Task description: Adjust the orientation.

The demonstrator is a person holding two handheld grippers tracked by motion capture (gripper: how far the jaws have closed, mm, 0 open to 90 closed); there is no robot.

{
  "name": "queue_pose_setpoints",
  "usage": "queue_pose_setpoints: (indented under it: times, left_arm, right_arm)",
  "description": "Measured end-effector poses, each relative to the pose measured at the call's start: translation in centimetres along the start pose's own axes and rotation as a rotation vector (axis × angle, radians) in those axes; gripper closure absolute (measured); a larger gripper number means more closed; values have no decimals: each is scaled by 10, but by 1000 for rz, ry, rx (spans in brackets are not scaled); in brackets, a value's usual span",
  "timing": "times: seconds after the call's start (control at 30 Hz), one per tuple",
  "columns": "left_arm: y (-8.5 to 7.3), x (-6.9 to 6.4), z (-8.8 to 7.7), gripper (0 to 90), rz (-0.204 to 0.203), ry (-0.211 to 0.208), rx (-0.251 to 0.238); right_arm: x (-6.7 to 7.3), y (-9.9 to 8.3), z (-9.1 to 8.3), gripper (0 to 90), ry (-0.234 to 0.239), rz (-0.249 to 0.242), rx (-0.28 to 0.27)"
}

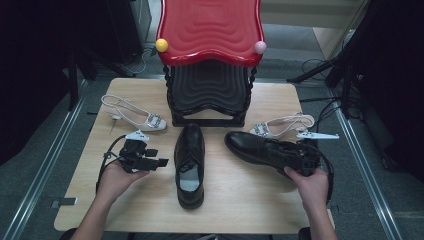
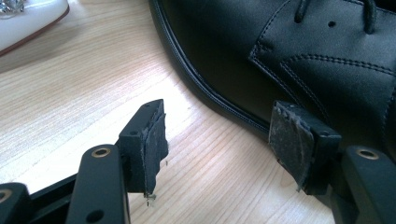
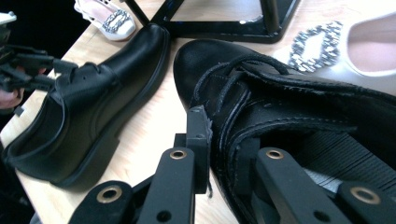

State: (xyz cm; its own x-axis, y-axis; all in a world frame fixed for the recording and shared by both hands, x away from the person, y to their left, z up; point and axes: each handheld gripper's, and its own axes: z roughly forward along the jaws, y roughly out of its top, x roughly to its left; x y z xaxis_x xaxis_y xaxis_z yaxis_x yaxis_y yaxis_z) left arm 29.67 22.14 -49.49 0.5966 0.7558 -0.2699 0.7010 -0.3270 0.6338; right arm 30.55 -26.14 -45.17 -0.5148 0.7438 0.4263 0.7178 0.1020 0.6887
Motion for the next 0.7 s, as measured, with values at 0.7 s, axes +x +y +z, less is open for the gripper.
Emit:
queue_pose_setpoints:
  times: [0.7]
  left_arm:
    - [-6,-2,-2,366,-6,13,-7]
  right_arm:
    - [40,1,71,808,-53,11,-5]
